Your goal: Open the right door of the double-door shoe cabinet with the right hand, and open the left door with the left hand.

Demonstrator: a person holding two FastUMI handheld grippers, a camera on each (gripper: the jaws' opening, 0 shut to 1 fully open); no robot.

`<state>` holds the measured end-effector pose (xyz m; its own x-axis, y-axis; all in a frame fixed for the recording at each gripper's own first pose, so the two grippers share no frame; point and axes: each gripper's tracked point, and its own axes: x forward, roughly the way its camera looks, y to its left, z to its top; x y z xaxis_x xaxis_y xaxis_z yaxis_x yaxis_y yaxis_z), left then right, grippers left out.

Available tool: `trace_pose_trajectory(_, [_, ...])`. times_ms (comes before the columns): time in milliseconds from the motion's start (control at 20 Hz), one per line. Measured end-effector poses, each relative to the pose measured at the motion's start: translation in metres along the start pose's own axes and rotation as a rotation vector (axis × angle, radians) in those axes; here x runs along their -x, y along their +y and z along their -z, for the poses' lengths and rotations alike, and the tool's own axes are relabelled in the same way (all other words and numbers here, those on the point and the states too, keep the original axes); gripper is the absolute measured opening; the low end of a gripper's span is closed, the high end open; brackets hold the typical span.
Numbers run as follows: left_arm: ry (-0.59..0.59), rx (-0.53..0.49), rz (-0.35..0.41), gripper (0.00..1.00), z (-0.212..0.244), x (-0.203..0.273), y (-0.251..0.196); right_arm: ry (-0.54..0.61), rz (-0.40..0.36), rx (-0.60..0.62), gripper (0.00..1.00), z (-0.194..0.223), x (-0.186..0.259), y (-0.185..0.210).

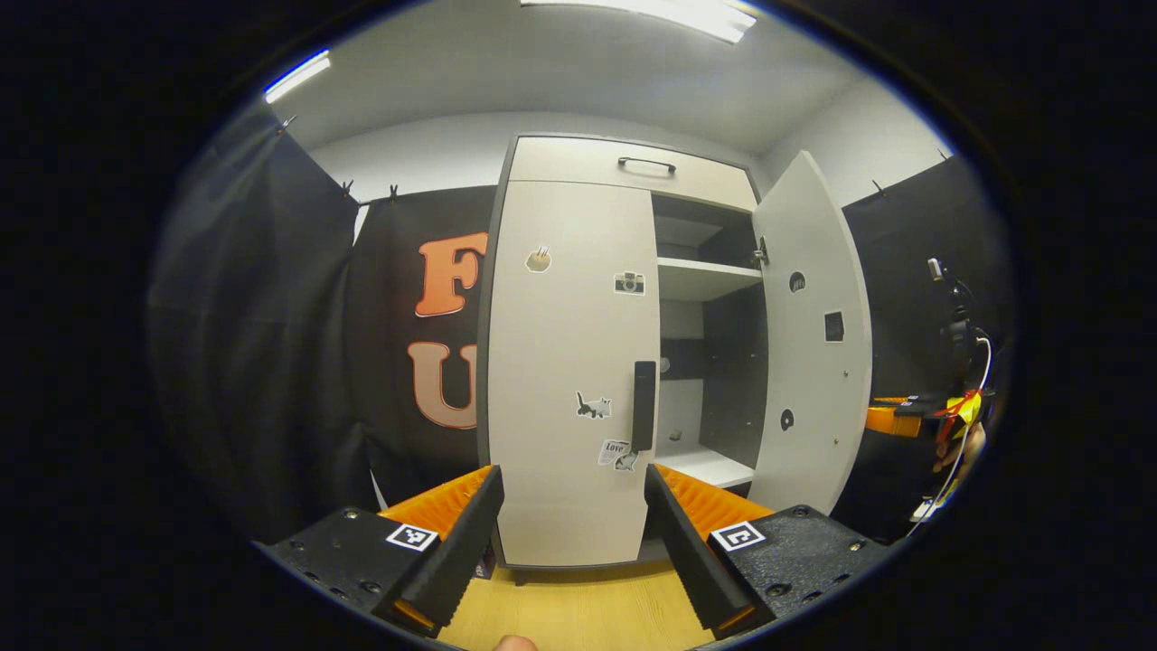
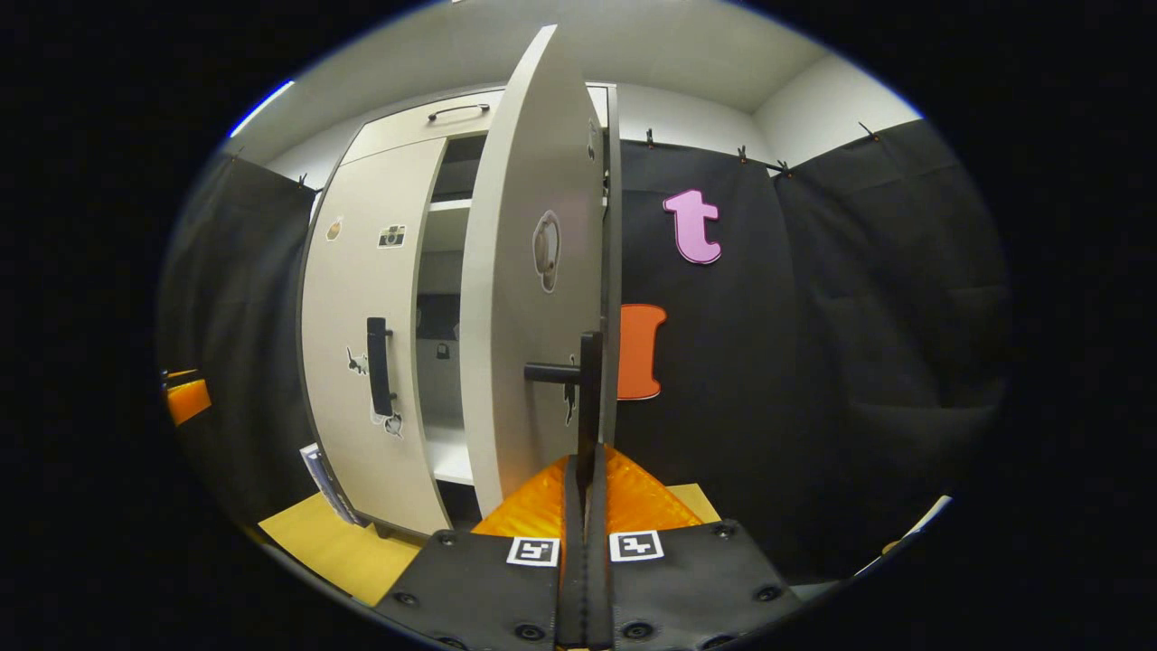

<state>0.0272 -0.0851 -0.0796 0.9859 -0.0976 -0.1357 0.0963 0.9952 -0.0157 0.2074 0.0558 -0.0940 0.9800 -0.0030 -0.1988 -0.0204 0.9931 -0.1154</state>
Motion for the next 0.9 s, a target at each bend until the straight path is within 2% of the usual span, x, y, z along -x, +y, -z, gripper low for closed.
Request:
trace_pose_trajectory(150, [-0.002, -0.008, -0.008, 0.95, -0.001, -0.007, 0.001, -0.01, 0.008, -0.013, 0.07, -0.001, 0.002, -0.003])
trace_pose_trajectory(200, [-0.002, -0.009, -0.015, 0.98, -0.001, -0.009, 0.001, -0.012, 0.019, -0.005, 0.07, -0.001, 0.002, -0.007])
trace_pose_trajectory(250, [-0.002, -0.006, -0.017, 0.95, -0.003, -0.012, 0.001, -0.014, 0.033, 0.004, 0.07, -0.001, 0.002, -0.013])
trace_pose_trajectory(400, [-0.001, 0.001, -0.016, 0.95, -0.002, -0.019, -0.006, -0.02, 0.078, 0.0, 0.07, -0.001, 0.006, -0.027])
trace_pose_trajectory(450, [0.002, 0.0, -0.017, 0.94, -0.001, -0.021, -0.007, -0.007, 0.078, -0.014, 0.07, 0.002, 0.008, -0.028])
trace_pose_trajectory(500, [0.006, 0.002, -0.016, 0.93, 0.0, -0.024, -0.01, -0.008, 0.081, -0.026, 0.12, 0.001, 0.015, -0.028])
trace_pose_trajectory(550, [0.01, 0.006, -0.014, 0.92, 0.001, -0.026, -0.011, -0.013, 0.077, -0.036, 0.07, 0.002, 0.011, -0.027])
trace_pose_trajectory(600, [0.009, 0.012, -0.012, 0.92, 0.001, -0.028, -0.013, -0.023, 0.078, -0.042, 0.07, -0.001, 0.012, -0.029])
trace_pose_trajectory(800, [0.006, 0.011, -0.018, 0.98, 0.002, -0.041, -0.021, -0.05, 0.075, -0.041, 0.07, -0.003, 0.013, -0.031])
trace_pose_trajectory(850, [0.006, 0.009, -0.016, 0.98, 0.003, -0.048, -0.023, -0.049, 0.061, -0.046, 0.13, -0.004, 0.014, -0.03])
trace_pose_trajectory(900, [0.005, 0.01, -0.017, 0.95, 0.004, -0.056, -0.024, -0.051, 0.061, -0.049, 0.08, -0.003, 0.016, -0.03])
